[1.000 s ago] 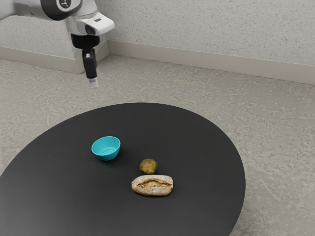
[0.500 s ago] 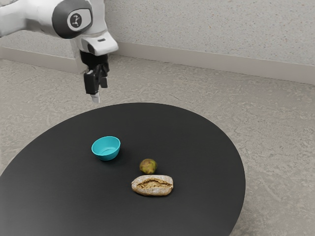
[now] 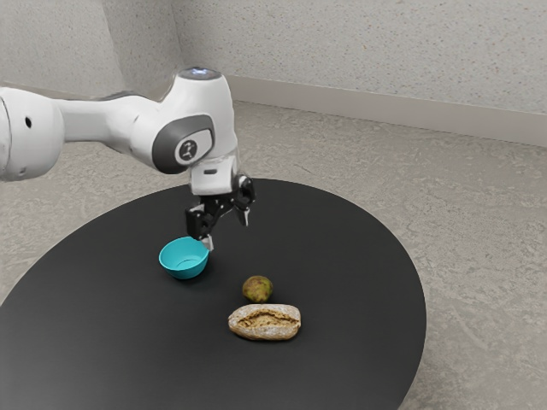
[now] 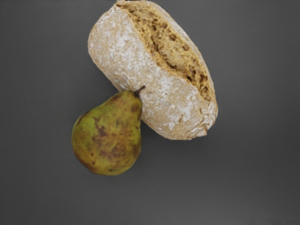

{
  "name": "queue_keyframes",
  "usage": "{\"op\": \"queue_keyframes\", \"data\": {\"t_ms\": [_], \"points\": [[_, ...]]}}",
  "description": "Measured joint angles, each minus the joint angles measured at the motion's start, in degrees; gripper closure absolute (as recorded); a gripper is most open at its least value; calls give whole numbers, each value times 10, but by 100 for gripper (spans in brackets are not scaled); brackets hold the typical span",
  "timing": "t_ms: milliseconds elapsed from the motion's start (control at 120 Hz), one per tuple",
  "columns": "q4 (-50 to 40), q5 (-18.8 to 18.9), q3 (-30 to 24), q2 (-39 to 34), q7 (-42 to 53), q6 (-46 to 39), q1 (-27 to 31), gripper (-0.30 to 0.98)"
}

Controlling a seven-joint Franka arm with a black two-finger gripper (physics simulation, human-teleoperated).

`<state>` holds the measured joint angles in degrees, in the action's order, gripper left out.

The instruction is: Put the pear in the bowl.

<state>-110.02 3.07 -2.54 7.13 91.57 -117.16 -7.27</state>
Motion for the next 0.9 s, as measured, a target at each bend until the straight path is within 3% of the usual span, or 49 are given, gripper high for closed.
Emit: {"op": "queue_keyframes", "data": {"t_ms": [275, 492, 900], "points": [[-22, -5, 0, 51, 98, -72, -13, 0], [-35, -37, 1, 82, 149, -128, -8, 0], [5, -18, 0, 164, 248, -160, -14, 0]]}}
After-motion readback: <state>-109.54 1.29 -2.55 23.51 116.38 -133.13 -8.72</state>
